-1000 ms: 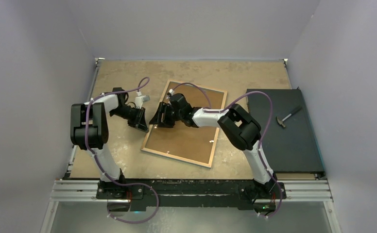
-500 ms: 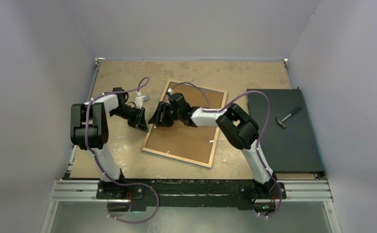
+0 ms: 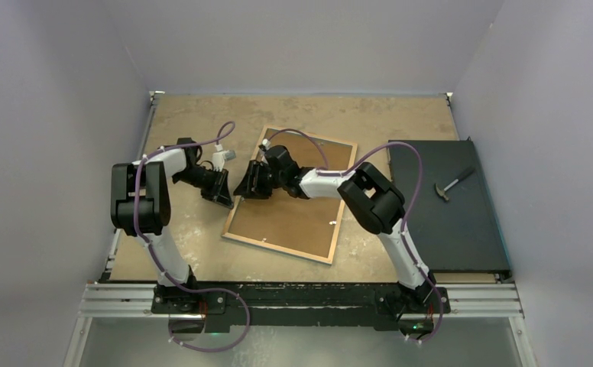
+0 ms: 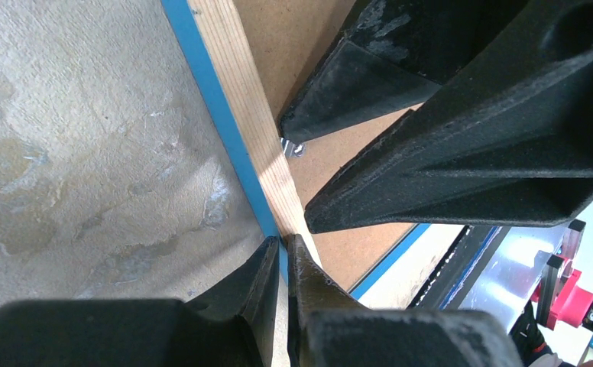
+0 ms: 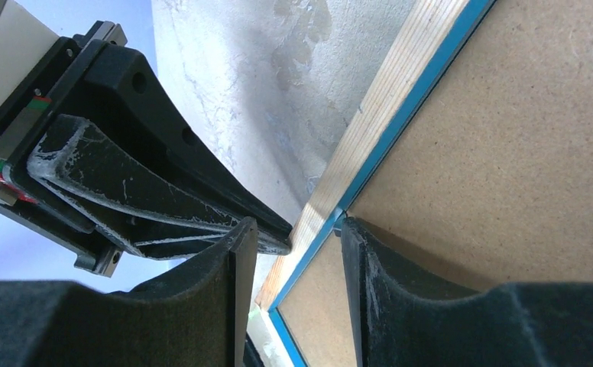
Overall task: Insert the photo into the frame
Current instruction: Install the photo frame at the center of the board.
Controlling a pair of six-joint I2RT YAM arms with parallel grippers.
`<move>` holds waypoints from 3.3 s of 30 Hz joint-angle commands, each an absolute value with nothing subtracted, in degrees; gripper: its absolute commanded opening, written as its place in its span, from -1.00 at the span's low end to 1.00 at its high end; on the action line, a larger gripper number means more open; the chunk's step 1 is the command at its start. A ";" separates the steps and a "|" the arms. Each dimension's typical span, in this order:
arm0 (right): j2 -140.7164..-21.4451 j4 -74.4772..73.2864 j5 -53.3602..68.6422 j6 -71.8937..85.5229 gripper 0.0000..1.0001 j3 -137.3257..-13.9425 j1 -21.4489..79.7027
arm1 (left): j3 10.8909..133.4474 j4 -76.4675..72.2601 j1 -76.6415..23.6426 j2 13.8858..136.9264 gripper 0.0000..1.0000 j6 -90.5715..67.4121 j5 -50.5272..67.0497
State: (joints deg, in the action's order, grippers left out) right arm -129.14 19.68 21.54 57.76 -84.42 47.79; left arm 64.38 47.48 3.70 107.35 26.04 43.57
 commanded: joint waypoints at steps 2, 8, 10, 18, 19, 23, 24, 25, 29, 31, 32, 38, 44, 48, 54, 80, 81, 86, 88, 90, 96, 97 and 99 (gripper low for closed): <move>-130.87 21.23 25.59 56.55 -0.08 -87.16 48.60 | 63.66 43.50 3.24 107.39 -0.89 27.72 41.36; -131.21 21.69 27.30 56.35 -0.09 -87.49 48.79 | 63.86 43.51 3.16 107.49 -0.89 27.74 41.48; -131.46 21.63 28.18 56.10 -0.09 -87.88 48.87 | 63.88 43.51 3.14 107.49 -0.89 27.74 41.50; -132.25 20.44 31.22 55.25 -0.10 -89.92 49.90 | 63.81 43.72 3.16 107.30 -0.90 27.83 41.31; -132.35 20.32 31.39 55.16 -0.10 -90.06 50.11 | 63.81 43.63 3.16 107.26 -0.90 27.82 41.31; -132.54 19.53 31.82 54.69 -0.10 -90.31 50.57 | 63.94 43.68 3.11 107.06 -0.90 27.84 41.32; -132.47 19.51 31.82 54.67 -0.10 -90.23 50.57 | 63.91 43.68 3.17 107.10 -0.90 27.84 41.31; -132.45 19.47 31.94 54.67 -0.10 -90.18 50.56 | 63.90 43.66 3.16 107.14 -0.89 27.80 41.31; -132.41 19.43 33.19 54.80 -0.10 -90.43 50.77 | 63.94 43.59 3.14 107.23 -0.90 27.81 41.39; -132.24 19.07 33.70 54.72 -0.10 -90.48 50.93 | 63.90 43.50 3.16 107.30 -0.90 27.80 41.40; -132.15 19.02 33.97 54.67 -0.10 -90.37 50.94 | 63.97 43.51 3.16 107.34 -0.90 27.82 41.40; -131.46 15.41 35.79 54.56 0.19 -91.89 50.00 | 64.25 43.72 3.16 107.16 -0.90 27.77 41.57; -127.34 10.49 32.17 50.97 0.56 -95.74 43.80 | 65.14 46.33 3.37 105.83 -0.90 28.99 42.29; -124.39 4.96 27.43 47.12 0.66 -97.54 40.20 | 67.72 49.63 4.81 104.69 -0.84 30.96 43.15; -120.03 3.10 20.69 44.31 0.77 -92.92 35.74 | 69.63 49.14 5.33 104.79 -0.61 30.71 42.59; -135.21 6.37 22.90 46.59 0.56 -103.97 33.13 | 87.66 34.63 0.35 122.83 -0.57 9.21 46.15; -136.11 6.41 23.08 46.76 0.54 -104.67 33.15 | 87.41 34.63 0.35 123.00 -0.61 9.39 46.10; -139.23 7.59 23.48 48.35 0.48 -107.49 33.22 | 85.66 34.20 -0.83 123.38 -0.77 9.77 46.40; -140.11 8.22 24.08 49.30 0.48 -107.97 33.23 | 84.98 34.06 -1.08 123.32 -0.79 9.95 46.31; -140.87 8.57 24.66 49.85 0.47 -108.21 33.18 | 84.05 33.87 -1.09 123.15 -0.81 10.17 46.15; -142.53 10.18 25.02 51.42 0.43 -108.68 33.20 | 82.69 33.57 -1.16 122.85 -0.83 10.37 46.10; -142.74 10.52 25.16 51.77 0.43 -108.76 33.24 | 82.60 33.51 -1.17 122.82 -0.83 10.36 46.05; -143.20 11.18 25.69 52.58 0.41 -108.79 33.22 | 82.53 33.49 -1.20 122.79 -0.84 10.45 45.85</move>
State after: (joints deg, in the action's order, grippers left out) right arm -141.16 11.16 25.06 51.09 -107.59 33.01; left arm 84.58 34.24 0.03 122.23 9.52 47.40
